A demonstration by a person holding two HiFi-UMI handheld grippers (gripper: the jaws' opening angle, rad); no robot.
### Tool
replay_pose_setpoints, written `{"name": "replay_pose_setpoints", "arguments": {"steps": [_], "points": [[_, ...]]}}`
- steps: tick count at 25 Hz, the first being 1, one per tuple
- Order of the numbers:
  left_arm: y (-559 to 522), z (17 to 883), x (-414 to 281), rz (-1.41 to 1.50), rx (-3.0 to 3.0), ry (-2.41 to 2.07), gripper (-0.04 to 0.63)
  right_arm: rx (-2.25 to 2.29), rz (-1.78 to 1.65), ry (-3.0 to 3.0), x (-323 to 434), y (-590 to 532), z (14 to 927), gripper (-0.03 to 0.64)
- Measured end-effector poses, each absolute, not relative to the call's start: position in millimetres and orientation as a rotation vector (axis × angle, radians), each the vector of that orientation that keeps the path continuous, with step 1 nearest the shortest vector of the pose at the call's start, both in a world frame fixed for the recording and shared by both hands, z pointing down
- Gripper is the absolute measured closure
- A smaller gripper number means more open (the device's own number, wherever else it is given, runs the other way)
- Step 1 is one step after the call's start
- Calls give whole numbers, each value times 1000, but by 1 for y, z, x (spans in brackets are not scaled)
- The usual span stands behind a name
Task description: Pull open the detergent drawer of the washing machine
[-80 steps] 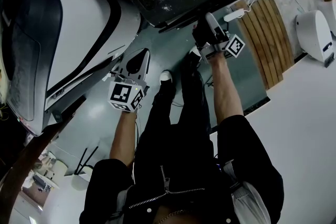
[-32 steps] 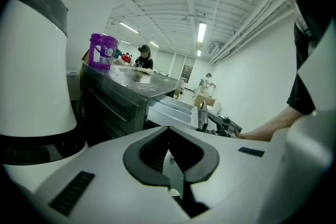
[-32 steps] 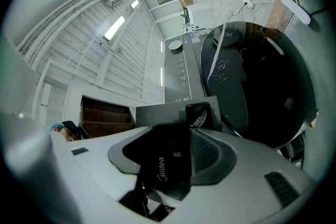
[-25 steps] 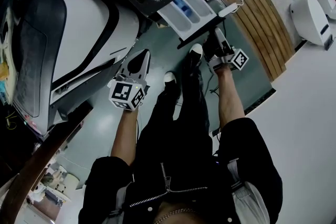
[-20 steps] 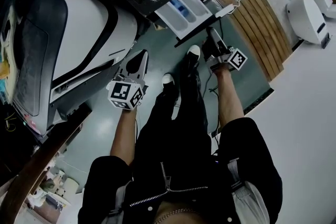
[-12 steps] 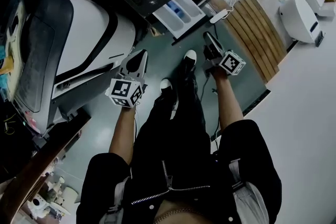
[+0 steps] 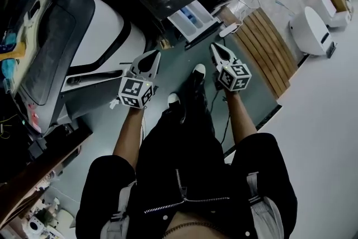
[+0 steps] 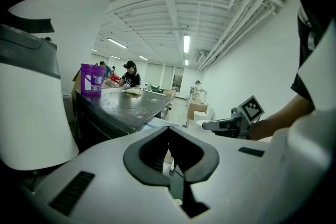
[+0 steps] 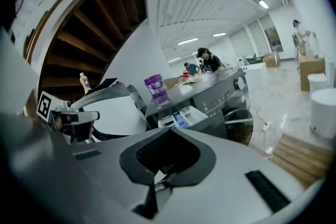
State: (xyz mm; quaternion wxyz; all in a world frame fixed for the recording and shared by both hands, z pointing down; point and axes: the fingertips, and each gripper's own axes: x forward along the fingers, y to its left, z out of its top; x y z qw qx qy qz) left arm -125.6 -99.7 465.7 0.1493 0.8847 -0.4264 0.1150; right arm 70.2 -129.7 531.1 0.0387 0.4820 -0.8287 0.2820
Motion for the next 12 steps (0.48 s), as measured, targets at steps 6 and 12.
{"name": "replay_pose_setpoints", "arguments": {"steps": [6,12], "points": [[-97,438,-128,309,2611,-1220,577,1461,533,-2535,48,-118,478,611],[-88,409,-129,277,2674,-1218,577,1468,375,-2573,39,-99,428,611]]}}
